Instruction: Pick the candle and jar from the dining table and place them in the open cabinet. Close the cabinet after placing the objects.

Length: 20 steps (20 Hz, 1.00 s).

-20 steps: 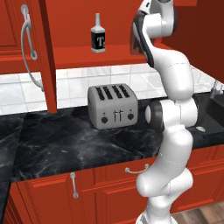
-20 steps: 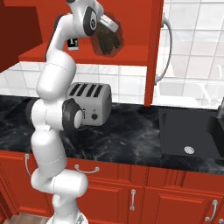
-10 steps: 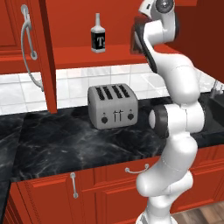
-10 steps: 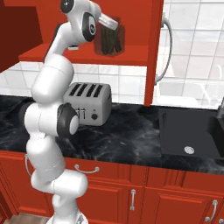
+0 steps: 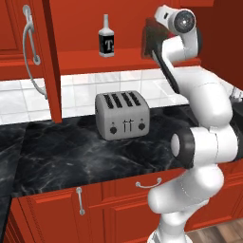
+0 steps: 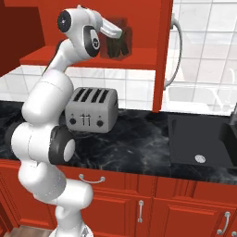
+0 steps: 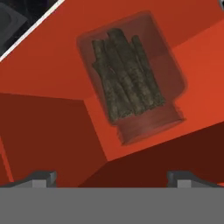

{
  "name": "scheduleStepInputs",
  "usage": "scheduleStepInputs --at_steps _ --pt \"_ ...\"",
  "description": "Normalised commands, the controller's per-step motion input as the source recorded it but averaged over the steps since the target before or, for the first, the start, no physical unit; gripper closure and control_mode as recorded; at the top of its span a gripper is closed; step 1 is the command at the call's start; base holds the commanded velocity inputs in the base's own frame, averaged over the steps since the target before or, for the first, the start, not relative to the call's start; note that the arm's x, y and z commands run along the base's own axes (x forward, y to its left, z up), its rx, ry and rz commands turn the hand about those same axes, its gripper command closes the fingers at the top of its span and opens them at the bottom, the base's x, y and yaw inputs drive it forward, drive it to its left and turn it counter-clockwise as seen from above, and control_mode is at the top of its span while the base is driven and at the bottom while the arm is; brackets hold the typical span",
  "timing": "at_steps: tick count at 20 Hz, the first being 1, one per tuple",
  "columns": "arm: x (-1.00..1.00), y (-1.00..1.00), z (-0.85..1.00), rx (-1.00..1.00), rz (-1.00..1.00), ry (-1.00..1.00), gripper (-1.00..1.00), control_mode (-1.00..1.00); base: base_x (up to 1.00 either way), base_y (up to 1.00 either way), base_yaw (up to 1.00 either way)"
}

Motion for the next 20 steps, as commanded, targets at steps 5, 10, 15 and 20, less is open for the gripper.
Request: scheduleStepInputs --at_steps 5,10,15,20 --pt "-0.62 0.17 0.0 0.01 -0.07 0.0 -1.0 -1.0 0.0 0.0 0.0" --pt "-0.55 0.3 0.0 0.04 -0.12 0.01 -1.0 -1.0 0.0 0.0 0.0" --pt "-0.55 0.28 -0.03 0.04 -0.14 0.07 -1.0 -1.0 0.0 0.0 0.0" --pt "-0.62 0.09 -0.29 0.01 -0.17 0.06 -1.0 -1.0 0.0 0.0 0.0"
